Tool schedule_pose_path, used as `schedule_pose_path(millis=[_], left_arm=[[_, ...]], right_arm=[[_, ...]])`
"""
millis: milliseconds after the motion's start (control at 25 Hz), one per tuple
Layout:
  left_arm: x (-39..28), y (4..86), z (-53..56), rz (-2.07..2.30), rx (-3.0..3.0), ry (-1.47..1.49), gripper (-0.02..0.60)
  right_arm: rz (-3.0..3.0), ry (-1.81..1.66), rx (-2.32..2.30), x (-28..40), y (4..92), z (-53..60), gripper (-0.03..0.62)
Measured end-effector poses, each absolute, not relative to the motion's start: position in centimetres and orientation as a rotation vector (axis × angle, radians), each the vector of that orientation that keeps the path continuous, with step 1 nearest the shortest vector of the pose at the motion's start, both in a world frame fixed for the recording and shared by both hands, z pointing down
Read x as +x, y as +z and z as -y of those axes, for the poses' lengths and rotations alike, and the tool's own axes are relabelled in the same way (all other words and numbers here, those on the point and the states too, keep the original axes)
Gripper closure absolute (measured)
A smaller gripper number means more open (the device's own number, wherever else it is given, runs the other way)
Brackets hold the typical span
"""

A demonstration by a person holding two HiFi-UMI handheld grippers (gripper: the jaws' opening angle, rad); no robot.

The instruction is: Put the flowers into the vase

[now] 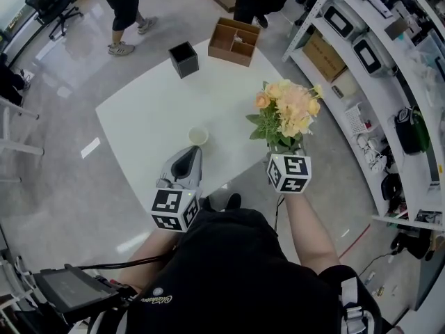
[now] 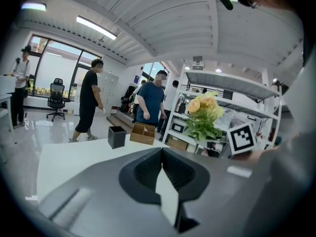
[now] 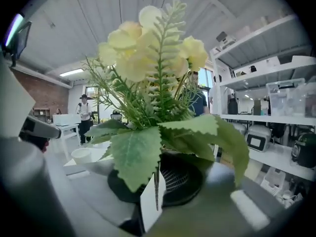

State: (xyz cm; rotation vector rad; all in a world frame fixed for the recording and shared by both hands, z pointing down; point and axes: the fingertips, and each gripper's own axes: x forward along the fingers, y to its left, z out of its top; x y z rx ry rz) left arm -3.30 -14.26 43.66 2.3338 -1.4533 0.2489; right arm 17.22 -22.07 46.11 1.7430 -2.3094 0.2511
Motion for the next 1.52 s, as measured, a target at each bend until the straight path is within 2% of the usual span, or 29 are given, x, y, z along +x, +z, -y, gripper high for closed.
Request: schedule_pose_path(millis=[440, 1080, 1240, 1520], left_arm=[[-3.3, 43.0, 14.8, 1.488, 2.344, 0.233, 0.575], [-8.4, 42.6, 10.9, 1.727, 2.150, 0.192, 0.575], [-9.4, 42.9, 10.7, 1.760, 2.114, 0.179, 0.575], [-10.2, 42.5, 10.9, 1.789, 2.120, 0.161, 0.575]], right_arm=[[2.328, 0.245, 1.759, 17.5, 46.3, 20.6, 0.560], [2.590, 0.195, 1.362, 6.2, 44.3, 19.0, 0.559], [2.674, 0.181, 1.329, 4.9, 41.6, 19.5, 0.559], [2.908, 0.057, 1.293, 2.1, 31.5, 20.5, 0.559]])
